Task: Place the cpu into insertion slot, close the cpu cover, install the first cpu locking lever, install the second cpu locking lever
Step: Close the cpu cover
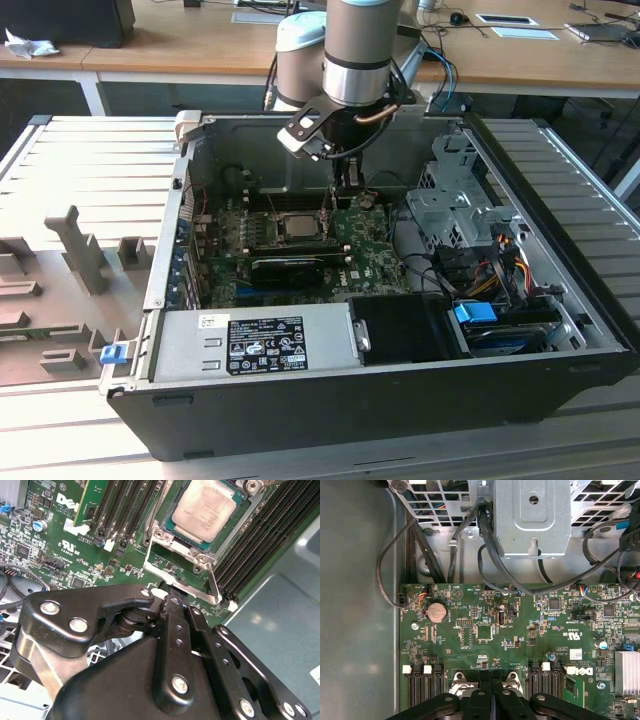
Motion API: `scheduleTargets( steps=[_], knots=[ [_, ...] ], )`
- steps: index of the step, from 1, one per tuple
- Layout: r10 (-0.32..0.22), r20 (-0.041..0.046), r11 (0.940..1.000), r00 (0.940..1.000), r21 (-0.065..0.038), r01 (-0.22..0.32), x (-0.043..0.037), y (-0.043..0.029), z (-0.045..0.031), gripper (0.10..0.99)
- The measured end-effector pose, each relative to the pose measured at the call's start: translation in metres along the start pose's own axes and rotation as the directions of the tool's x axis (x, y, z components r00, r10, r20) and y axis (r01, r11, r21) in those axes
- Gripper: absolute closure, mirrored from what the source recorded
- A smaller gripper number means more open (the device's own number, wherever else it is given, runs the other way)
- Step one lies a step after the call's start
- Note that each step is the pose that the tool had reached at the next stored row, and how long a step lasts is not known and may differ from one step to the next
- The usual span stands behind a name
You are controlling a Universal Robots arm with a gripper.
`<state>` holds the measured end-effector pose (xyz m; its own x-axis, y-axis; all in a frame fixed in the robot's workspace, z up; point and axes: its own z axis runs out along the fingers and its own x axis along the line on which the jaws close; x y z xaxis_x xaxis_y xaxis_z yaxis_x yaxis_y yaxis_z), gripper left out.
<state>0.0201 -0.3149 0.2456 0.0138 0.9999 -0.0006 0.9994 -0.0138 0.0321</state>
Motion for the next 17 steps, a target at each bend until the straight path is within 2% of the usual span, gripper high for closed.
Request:
scheduleTargets(
  steps=[4, 6, 17],
  knots=[
    [0.0, 0.0, 1.0, 1.0, 0.0, 0.0, 0.0, -0.0008, 0.0, 0.98],
    [0.0, 0.0, 1.0, 1.0, 0.0, 0.0, -0.0001, -0.0039, -0.0001, 0.98],
    [0.0, 0.0, 1.0, 1.0, 0.0, 0.0, -0.0001, -0.0058, -0.0002, 0.98]
  ],
)
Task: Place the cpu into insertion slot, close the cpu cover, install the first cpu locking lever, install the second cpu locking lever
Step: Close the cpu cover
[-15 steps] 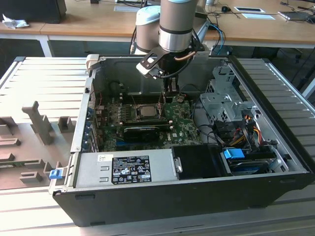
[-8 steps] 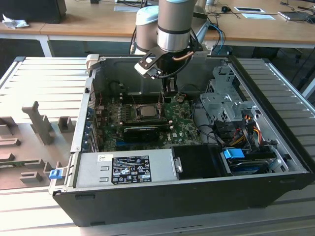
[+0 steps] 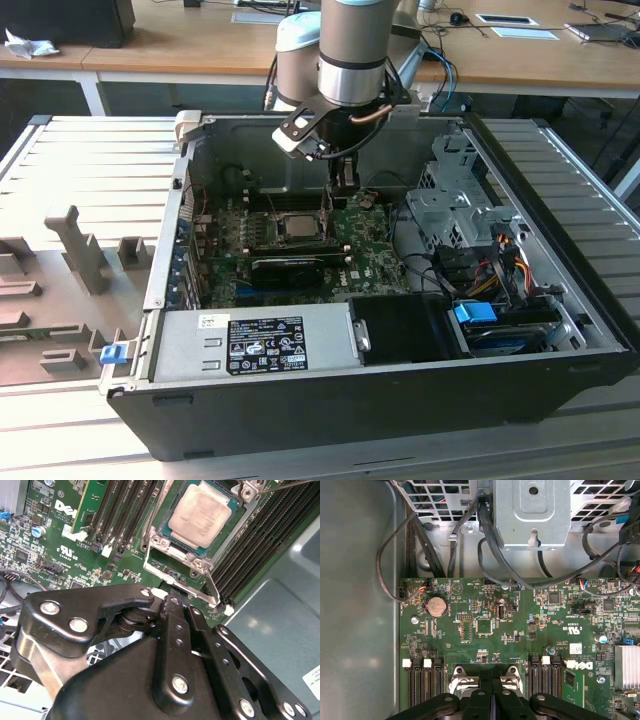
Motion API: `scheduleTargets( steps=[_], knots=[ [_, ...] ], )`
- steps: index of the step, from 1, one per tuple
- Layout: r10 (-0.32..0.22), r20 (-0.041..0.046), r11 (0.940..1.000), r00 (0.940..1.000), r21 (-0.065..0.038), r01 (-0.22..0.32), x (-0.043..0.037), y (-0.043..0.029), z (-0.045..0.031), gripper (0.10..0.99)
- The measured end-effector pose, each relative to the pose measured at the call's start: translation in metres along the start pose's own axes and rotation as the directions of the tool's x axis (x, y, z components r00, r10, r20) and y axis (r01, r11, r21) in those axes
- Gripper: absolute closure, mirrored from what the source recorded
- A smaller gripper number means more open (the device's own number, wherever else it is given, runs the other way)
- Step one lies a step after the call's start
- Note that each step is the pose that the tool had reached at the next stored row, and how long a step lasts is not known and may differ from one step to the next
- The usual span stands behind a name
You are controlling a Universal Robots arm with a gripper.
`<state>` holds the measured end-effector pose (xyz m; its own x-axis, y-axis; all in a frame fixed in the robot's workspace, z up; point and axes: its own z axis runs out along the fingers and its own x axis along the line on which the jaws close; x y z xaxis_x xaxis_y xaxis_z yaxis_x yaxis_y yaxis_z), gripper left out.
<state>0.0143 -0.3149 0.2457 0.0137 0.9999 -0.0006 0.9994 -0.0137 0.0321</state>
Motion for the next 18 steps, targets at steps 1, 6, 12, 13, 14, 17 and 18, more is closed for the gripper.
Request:
scheduleTargets(
  steps=[1, 6, 12, 13, 14, 17, 18],
  knots=[
    [0.0, 0.0, 1.0, 1.0, 0.0, 0.0, 0.0, -0.0002, 0.0, 0.98],
    [0.0, 0.0, 1.0, 1.0, 0.0, 0.0, 0.0, -0.001, 0.0, 0.98],
    [0.0, 0.0, 1.0, 1.0, 0.0, 0.0, 0.0, -0.0028, -0.0001, 0.98],
    [0.0, 0.0, 1.0, 1.0, 0.0, 0.0, 0.0, -0.003, -0.0001, 0.98],
    [0.0, 0.0, 1.0, 1.0, 0.0, 0.0, 0.0, -0.0033, -0.0001, 0.98],
    [0.0, 0.0, 1.0, 1.0, 0.0, 0.0, -0.0001, -0.004, -0.0001, 0.98],
    [0.0, 0.0, 1.0, 1.0, 0.0, 0.0, -0.0001, -0.0044, -0.0001, 0.98]
  ],
)
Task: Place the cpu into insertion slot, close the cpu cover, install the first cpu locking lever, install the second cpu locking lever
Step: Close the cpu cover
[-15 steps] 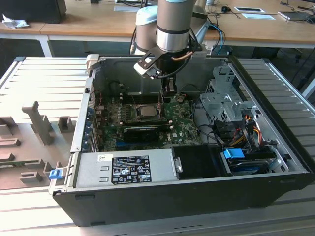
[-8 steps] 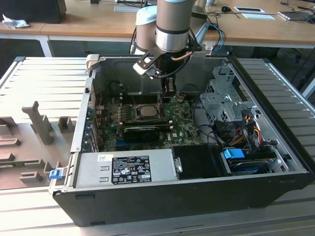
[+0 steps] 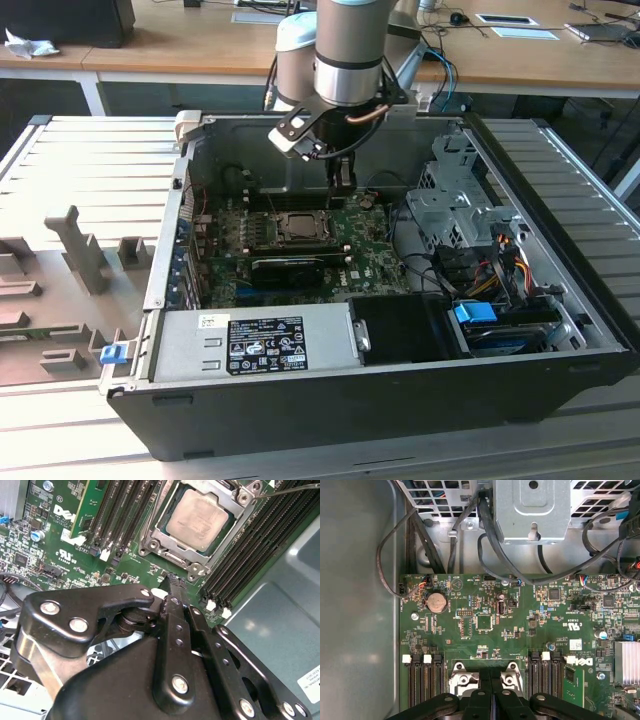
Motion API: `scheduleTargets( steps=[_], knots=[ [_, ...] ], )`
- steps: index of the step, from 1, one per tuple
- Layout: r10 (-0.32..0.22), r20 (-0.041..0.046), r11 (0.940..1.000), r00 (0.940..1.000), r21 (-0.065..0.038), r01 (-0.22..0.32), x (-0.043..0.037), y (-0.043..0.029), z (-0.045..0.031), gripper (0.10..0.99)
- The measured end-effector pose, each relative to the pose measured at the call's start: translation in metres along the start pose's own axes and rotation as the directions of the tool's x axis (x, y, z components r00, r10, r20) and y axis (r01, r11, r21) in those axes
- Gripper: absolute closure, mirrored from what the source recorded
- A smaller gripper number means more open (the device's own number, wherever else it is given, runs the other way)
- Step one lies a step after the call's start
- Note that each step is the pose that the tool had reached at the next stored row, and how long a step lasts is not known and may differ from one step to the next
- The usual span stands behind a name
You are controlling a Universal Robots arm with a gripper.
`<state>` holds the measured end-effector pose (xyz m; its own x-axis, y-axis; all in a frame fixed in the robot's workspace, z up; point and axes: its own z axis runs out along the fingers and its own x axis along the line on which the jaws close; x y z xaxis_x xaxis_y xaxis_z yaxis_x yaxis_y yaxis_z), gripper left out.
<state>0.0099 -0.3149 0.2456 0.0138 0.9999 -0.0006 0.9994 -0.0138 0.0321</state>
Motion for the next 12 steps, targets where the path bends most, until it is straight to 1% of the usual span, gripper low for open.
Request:
scheduleTargets(
  steps=[12],
  knots=[
    [0.0, -0.0001, 1.0, 1.0, 0.0, 0.0, 0.0, -0.0026, 0.0, 0.98]
  ],
)
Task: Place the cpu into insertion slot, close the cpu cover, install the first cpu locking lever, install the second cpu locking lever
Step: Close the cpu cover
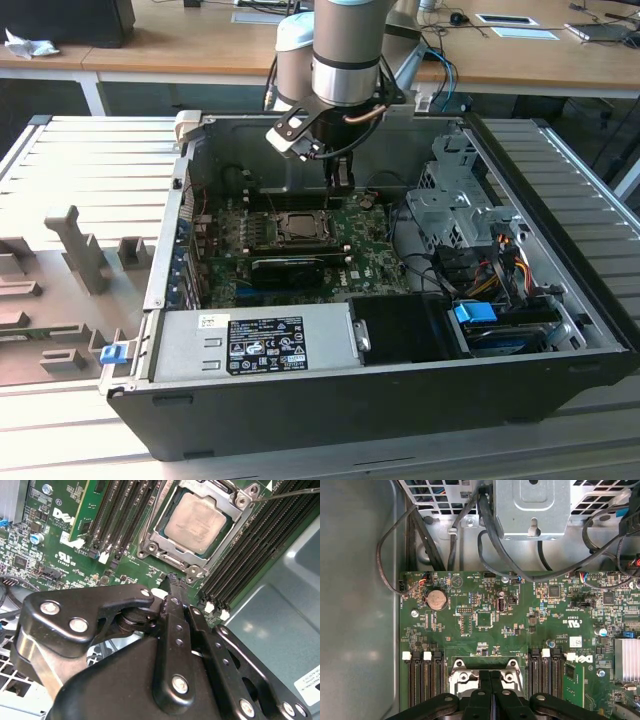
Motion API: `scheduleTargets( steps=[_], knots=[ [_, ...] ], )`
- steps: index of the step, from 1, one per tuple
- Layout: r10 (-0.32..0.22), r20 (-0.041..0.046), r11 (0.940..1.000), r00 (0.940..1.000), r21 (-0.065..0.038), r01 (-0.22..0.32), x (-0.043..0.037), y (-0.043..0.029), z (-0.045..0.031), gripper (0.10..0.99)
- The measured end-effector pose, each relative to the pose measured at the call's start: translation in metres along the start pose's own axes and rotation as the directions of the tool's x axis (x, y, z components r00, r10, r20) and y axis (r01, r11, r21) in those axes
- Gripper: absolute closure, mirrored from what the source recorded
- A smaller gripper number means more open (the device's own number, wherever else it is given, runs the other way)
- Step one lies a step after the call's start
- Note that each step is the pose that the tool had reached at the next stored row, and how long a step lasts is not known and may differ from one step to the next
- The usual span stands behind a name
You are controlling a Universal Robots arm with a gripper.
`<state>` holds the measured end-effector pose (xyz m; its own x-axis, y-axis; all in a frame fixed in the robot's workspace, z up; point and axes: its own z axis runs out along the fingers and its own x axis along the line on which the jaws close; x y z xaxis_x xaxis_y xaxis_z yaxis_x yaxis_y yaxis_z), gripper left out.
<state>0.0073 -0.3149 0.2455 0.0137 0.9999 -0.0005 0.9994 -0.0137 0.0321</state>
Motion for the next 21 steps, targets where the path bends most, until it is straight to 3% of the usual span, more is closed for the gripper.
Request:
scheduleTargets(
  steps=[21],
  knots=[
    [0.0, 0.0001, 1.0, 1.0, 0.0, 0.0, 0.0, -0.0042, 0.0, 0.98]
  ],
)
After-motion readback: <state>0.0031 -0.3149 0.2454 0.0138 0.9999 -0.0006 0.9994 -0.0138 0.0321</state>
